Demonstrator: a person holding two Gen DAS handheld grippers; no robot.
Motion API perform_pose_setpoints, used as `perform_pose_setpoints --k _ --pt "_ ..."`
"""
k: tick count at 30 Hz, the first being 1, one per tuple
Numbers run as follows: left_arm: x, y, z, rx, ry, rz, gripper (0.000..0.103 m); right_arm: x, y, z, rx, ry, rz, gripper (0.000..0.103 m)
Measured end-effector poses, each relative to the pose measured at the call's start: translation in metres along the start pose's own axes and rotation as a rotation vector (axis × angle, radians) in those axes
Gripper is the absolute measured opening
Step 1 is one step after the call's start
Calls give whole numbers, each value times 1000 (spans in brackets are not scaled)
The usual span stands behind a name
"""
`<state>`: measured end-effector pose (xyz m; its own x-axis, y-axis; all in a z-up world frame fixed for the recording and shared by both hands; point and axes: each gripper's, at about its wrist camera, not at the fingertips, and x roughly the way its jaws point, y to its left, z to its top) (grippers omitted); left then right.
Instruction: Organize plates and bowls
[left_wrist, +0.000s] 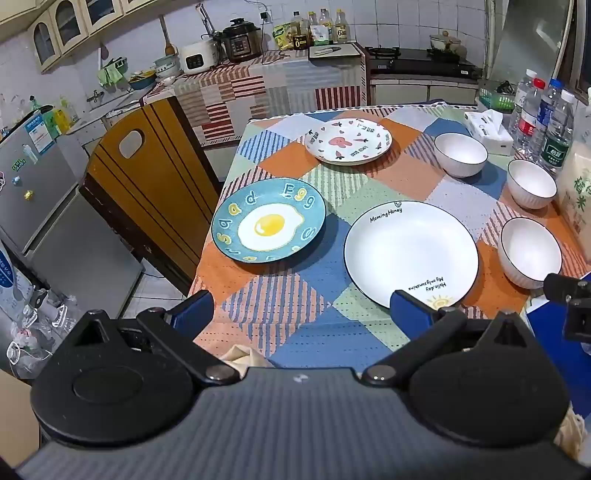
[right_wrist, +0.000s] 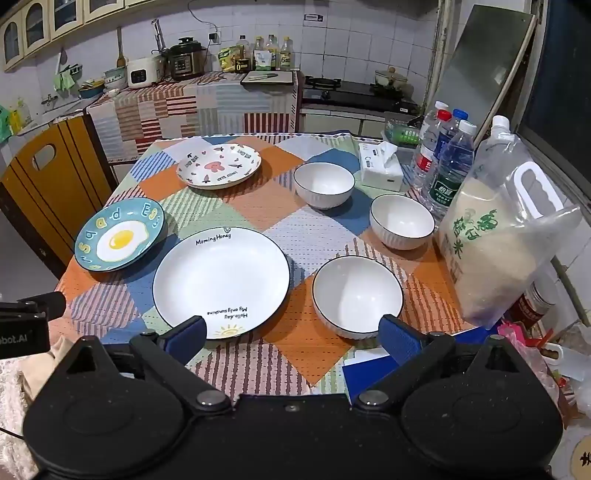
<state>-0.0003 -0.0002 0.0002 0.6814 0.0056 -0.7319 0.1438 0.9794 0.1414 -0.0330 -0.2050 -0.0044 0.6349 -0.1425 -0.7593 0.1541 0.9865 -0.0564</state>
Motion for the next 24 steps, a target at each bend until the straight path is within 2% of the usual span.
perform_pose_setpoints --k 12,18,24 --pt "-4 0 1 16 -11 -8 103 3 -7 -3 3 3 -15 101" --pt "3 1 0 -5 10 -33 103 4 -7 -4 -7 3 -26 101" --pt "1 0 0 -14 -4 -43 103 9 -9 -4 -8 10 -27 101"
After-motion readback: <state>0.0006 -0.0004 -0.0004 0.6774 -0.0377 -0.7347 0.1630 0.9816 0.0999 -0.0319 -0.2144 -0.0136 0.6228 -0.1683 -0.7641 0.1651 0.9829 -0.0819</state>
